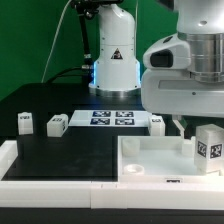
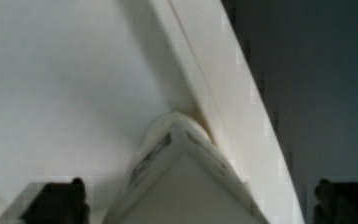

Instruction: Assemble one leg

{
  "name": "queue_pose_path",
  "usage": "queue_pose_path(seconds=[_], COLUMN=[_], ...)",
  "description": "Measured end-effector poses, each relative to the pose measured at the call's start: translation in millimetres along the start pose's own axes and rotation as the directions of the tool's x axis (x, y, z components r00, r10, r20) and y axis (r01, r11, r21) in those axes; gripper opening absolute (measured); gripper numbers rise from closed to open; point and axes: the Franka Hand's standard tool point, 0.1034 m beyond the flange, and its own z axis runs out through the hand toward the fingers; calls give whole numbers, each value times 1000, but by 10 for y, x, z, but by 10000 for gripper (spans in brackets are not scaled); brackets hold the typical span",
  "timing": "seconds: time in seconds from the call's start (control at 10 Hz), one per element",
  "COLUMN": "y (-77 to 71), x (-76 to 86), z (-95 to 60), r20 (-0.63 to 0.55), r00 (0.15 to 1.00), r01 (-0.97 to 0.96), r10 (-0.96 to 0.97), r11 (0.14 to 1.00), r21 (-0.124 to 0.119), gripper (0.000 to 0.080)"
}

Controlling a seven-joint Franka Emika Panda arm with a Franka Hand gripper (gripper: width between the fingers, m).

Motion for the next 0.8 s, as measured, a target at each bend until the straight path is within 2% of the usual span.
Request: queue_pose_path(seconds=[0.3, 0.5, 0.6, 0.7, 0.8], y=[38, 42, 41, 42, 43], x=[-92, -88, -90, -91, -92], z=[42, 51, 54, 56, 59], r20=[-23, -20, -19, -19, -18], r00=[947, 914, 915, 915, 915], r01=[320, 406, 402, 402, 402], r10=[-320, -406, -402, -403, -403], r11=[947, 914, 915, 915, 915], r21=[-20, -21, -21, -21, -21], gripper=[649, 649, 562, 428, 428])
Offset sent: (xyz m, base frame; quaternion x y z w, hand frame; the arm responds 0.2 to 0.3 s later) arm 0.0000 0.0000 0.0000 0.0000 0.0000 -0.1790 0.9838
